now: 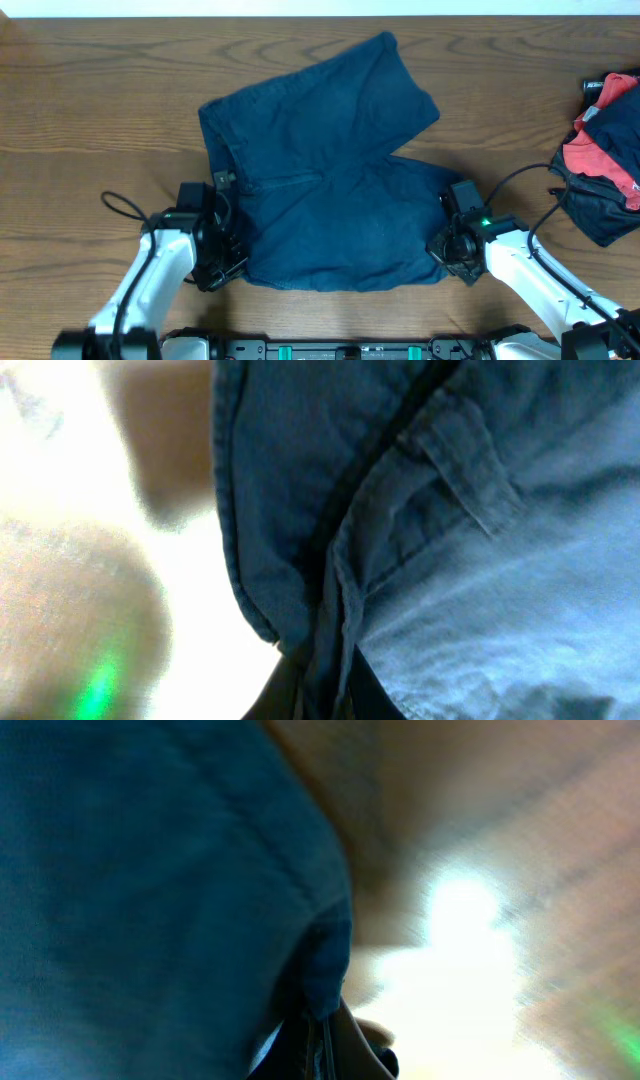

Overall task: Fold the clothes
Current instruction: 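Lift the leg hems and fold them up toward the waistband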

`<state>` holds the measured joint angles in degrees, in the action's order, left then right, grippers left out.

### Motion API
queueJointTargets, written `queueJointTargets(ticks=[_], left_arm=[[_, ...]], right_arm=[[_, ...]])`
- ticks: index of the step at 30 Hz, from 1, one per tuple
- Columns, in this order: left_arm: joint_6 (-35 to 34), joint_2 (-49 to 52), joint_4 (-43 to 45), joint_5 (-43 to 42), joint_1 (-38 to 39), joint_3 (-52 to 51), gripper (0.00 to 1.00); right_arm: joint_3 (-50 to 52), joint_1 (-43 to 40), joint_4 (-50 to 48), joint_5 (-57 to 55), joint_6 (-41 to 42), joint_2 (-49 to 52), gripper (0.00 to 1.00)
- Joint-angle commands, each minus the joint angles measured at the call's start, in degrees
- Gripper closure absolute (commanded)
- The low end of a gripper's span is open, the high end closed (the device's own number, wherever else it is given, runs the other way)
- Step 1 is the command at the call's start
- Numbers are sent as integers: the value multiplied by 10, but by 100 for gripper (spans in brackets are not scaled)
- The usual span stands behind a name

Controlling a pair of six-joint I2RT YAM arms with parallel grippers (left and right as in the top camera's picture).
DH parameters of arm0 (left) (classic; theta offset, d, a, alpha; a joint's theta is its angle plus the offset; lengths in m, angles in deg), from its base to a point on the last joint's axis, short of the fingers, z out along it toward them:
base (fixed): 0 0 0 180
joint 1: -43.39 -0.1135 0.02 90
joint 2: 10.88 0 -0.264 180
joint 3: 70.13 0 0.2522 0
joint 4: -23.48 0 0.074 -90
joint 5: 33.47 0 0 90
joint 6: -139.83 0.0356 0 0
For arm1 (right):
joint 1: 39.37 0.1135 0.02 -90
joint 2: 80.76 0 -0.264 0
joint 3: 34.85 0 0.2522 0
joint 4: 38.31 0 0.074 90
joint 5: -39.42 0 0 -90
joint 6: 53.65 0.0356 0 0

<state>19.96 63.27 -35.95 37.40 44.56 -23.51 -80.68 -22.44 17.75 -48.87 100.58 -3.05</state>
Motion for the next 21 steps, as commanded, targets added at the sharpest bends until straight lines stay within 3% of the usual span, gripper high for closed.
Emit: queueJointTargets(ticks=[1,7,14,21], left_arm=[[-22,-43,-15,1,-1,-4,94],[-21,-89,-9,8,-1,-4,94],[-22,-91,3,7,-1,-4,94],[-22,-91,14,7,-1,-4,94]], right_arm=[[7,-5,28,-4,19,-2,99],[7,-5,16,-17,10,-6,99],[-17,-5,-35,-28,-16,-39,99],[-61,-5,-27,-80,-38,-75,99]])
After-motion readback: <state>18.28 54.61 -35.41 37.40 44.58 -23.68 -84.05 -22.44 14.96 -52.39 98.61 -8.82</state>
